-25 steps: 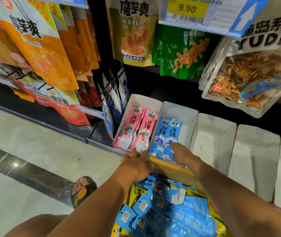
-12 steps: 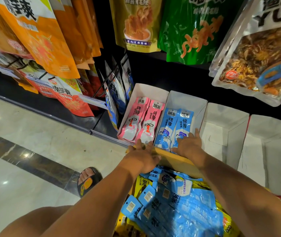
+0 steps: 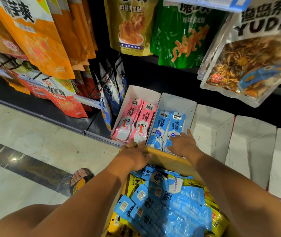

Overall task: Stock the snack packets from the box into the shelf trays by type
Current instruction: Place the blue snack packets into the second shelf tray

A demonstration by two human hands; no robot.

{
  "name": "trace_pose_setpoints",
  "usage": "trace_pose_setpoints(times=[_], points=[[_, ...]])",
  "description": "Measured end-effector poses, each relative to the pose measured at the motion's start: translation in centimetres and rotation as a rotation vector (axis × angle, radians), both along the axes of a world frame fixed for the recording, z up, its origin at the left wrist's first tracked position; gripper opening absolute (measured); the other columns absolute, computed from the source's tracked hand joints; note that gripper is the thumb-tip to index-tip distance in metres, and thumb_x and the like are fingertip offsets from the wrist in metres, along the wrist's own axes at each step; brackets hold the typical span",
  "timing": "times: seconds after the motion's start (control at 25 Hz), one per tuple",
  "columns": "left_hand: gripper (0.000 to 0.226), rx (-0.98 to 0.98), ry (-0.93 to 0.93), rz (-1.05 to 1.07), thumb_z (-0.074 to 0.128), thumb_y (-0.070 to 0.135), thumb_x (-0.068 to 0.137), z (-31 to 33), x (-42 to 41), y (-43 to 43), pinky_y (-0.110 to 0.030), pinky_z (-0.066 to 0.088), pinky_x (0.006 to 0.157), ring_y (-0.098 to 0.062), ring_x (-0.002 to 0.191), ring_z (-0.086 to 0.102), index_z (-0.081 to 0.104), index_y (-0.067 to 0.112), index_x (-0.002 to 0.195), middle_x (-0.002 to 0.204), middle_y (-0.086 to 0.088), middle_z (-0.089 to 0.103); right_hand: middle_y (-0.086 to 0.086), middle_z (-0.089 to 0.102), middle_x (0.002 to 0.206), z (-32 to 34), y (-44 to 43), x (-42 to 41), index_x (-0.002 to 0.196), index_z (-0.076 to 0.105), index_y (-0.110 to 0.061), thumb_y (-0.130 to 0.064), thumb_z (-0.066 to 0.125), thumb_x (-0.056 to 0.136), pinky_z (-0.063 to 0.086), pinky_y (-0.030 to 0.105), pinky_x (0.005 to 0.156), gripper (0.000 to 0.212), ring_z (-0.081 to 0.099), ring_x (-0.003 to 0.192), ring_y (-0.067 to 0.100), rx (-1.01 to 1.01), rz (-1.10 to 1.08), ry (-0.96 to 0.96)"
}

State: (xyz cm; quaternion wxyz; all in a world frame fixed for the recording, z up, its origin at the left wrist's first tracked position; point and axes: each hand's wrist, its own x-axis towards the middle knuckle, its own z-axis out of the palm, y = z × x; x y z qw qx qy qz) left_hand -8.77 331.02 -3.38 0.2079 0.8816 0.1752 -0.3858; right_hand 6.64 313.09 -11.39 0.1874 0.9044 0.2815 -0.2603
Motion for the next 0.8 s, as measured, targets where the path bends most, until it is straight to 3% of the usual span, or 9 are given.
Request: trace_pose_setpoints(times=[0.16,0.28,0.6,0.68,0.8], points=[[0.070,-0.015,-0.092,-0.060,0.030,0.059,0.104,-1.0,-1.2,0.9,-0.055,0.010,0.127,-0.037,0.157,-0.011,-0.004,0.039,0.162,0.170,-0.001,-0.019,0.003,0.045,0.153,2.3,-1.7,-1.3,0.153,0.035,-0.031,-0.061,0.035,0.099,0.008,0.056,0.122,0.061,0.033,0.143,0.029,0.170,-0.092,0.041],[0.067,-0.017,-0.166,-0.035,0.035,0.054,0.106,-0.3,-3.1,0.8,-0.055,0.015,0.126,-0.041,0.157,-0.003,0.002,0.041,0.162,0.170,0.001,-0.017,0.005,0.043,0.153,4.5,-3.7,-3.3,0.150,0.041,-0.030,-0.058,0.040,0.099,0.018,0.051,0.121,0.059,0.037,0.141,0.029,0.324,-0.178,0.025],[0.070,0.072,-0.241,-0.245,0.038,0.057,0.104,-1.1,-11.0,-0.3,-0.058,0.024,0.123,-0.033,0.157,-0.013,0.006,0.037,0.163,0.171,0.002,-0.015,-0.003,0.058,0.131,7.9,-8.9,-13.1,0.131,0.060,-0.025,-0.035,0.051,0.100,0.047,0.040,0.098,0.033,0.055,0.118,0.022,0.742,-0.188,-0.046],[0.069,0.132,-0.259,-0.313,0.036,0.057,0.104,-1.0,-13.7,-0.5,-0.056,0.024,0.123,-0.029,0.157,-0.013,0.006,0.037,0.163,0.170,0.003,-0.018,-0.004,0.060,0.126,7.1,-10.2,-16.5,0.128,0.062,-0.025,-0.033,0.053,0.100,0.051,0.039,0.090,0.030,0.059,0.112,0.021,0.763,-0.192,-0.032],[0.068,0.222,-0.326,-0.395,0.032,0.053,0.106,-1.7,-17.7,-0.2,-0.053,0.013,0.127,-0.028,0.157,-0.014,0.000,0.034,0.163,0.169,0.001,-0.020,-0.003,0.061,0.128,3.8,-11.6,-20.3,0.129,0.061,-0.028,-0.037,0.058,0.097,0.051,0.040,0.093,0.033,0.059,0.115,0.021,0.668,-0.205,0.057]])
